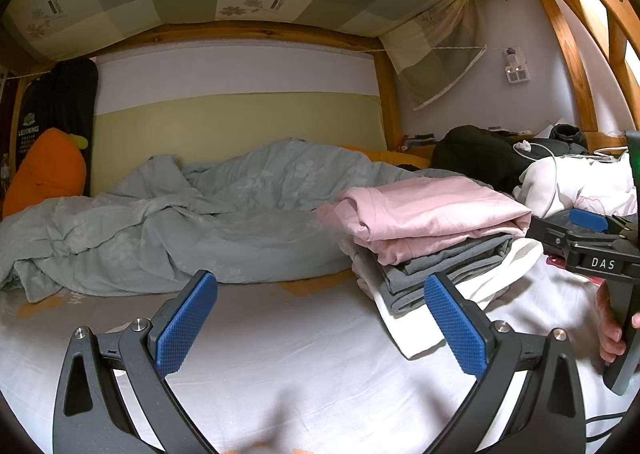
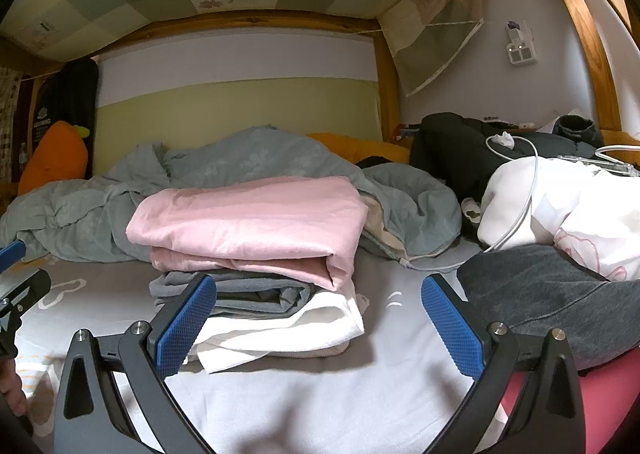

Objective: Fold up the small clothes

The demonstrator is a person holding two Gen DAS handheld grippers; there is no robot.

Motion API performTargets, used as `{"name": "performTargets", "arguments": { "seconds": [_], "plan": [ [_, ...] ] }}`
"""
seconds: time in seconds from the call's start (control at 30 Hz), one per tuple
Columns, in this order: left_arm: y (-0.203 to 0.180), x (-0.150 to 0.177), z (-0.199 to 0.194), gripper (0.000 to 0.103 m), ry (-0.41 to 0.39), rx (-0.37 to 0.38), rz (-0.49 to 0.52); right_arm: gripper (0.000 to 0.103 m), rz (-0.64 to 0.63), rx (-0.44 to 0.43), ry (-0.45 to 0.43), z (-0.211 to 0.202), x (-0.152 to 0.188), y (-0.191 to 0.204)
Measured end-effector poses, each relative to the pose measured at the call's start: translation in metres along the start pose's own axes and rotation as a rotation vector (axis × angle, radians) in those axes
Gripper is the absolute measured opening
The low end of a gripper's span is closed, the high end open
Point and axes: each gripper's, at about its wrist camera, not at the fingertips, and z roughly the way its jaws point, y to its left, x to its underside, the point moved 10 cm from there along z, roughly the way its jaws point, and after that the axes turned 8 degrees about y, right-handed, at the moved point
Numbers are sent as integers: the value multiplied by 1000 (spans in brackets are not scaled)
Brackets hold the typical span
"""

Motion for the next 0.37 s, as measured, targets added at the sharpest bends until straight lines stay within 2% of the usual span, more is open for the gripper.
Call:
{"name": "performTargets", "arguments": {
  "seconds": [0.37],
  "plan": [
    [2, 1, 1, 103, 4, 0, 3, 103, 7, 2, 5, 2, 1, -2]
  ]
}}
